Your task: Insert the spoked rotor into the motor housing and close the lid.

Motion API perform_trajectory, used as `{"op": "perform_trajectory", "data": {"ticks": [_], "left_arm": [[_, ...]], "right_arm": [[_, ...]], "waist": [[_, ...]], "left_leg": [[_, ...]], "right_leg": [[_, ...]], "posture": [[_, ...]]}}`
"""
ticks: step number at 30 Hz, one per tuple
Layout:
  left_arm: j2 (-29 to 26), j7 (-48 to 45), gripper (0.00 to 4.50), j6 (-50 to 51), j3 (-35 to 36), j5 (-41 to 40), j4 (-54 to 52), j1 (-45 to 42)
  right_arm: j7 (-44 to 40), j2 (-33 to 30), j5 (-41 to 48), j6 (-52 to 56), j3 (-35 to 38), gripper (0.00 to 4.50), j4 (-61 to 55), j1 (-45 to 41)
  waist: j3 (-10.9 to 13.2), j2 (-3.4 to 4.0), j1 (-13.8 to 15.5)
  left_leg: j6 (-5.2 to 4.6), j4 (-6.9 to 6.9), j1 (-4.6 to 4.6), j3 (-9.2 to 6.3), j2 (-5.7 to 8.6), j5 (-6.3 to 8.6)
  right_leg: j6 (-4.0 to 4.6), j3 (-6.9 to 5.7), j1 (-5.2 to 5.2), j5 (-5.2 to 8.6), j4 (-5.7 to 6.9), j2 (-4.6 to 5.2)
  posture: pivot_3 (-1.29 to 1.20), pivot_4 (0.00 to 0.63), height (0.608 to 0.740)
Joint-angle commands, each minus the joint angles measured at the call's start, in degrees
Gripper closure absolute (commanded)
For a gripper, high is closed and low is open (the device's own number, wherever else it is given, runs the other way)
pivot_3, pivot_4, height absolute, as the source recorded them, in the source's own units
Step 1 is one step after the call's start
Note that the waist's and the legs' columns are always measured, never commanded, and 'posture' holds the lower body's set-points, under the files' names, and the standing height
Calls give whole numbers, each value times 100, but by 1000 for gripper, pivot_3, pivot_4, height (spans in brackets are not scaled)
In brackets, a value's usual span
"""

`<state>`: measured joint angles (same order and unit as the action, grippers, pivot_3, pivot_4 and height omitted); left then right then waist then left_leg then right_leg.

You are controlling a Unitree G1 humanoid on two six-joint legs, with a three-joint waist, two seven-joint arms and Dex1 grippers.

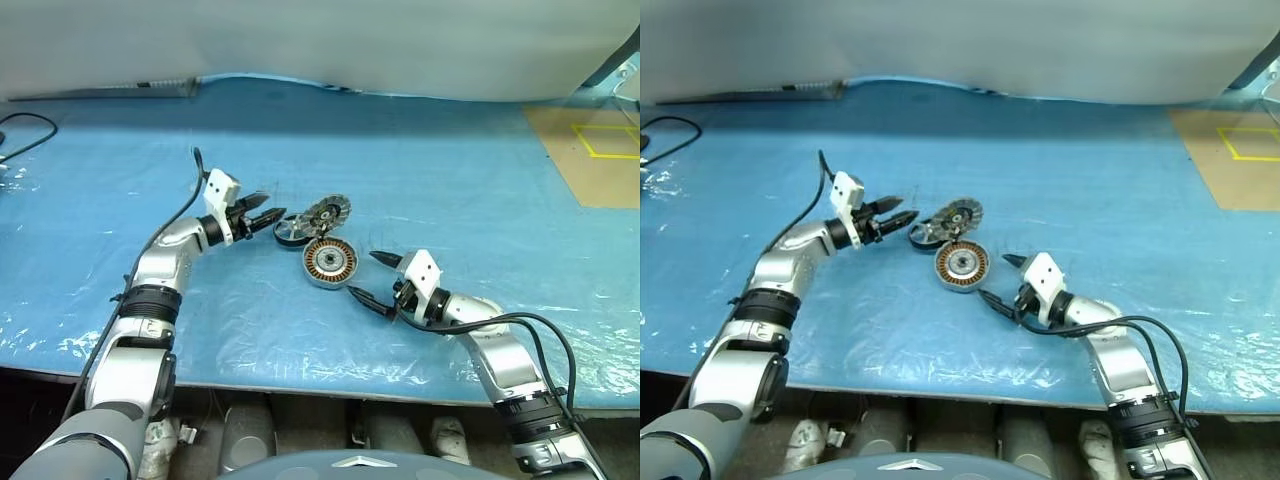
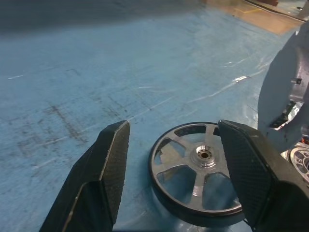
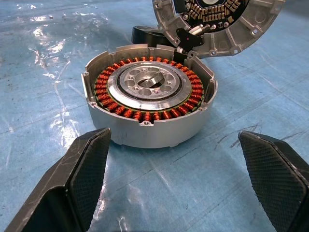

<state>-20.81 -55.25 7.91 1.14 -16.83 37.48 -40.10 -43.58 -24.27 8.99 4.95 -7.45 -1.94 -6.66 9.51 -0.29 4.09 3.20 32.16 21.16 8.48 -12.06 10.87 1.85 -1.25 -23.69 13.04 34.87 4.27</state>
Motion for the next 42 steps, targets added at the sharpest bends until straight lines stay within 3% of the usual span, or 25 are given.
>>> {"op": "perform_trajectory", "data": {"ticks": [1,9,14,17,27,28,33,42], "left_arm": [[17,-319,1415,-461,-182,243,277,-226],[115,-504,1415,-965,-249,547,1168,-715],[15,-487,1415,-1196,-129,530,960,-478],[-31,-441,1395,-1353,9,392,435,-86],[-213,31,1395,-1207,319,112,-1983,1594],[-211,95,1395,-1177,335,74,-2210,1743],[-168,357,1395,-1283,307,65,-2910,2340],[-211,410,1395,-1578,102,246,-3075,2964]], "right_arm": [[30,6,7,-110,38,0,-98,-55],[115,37,44,-99,79,0,-202,-10],[331,180,393,211,290,0,-633,-83],[348,183,570,573,324,629,-951,-178],[276,-146,480,1896,-213,4277,-1781,-374],[324,-159,470,2121,-278,4490,-1838,-451],[894,-80,-204,2684,-684,4490,-1642,-991],[1022,242,-124,3353,-871,4490,-1848,-1447]], "waist": [[0,0,0],[0,0,0],[1,-1,-7],[1,-1,-14],[1,-1,-1],[1,-1,-4],[1,0,-22],[1,0,-18]], "left_leg": [[0,0,0,0,0,0],[0,0,-1,0,0,0],[1,-3,-1,-1,0,0],[1,-3,-3,-1,0,1],[18,-4,-1,0,-6,11],[18,-4,-3,0,-7,11],[20,-3,-8,2,-10,11],[22,-11,-2,3,-7,12]], "right_leg": [[0,0,0,0,0,0],[0,0,0,0,0,0],[0,-1,0,0,-1,0],[0,1,0,0,0,-1],[1,-3,2,1,-2,0],[1,-3,1,1,-1,0],[1,-1,1,1,2,-3],[-1,0,-8,0,-2,-4]], "posture": [[0,150,740],[0,150,740],[0,150,740],[0,150,740],[0,150,740],[0,150,740],[0,150,740],[0,150,740]]}}
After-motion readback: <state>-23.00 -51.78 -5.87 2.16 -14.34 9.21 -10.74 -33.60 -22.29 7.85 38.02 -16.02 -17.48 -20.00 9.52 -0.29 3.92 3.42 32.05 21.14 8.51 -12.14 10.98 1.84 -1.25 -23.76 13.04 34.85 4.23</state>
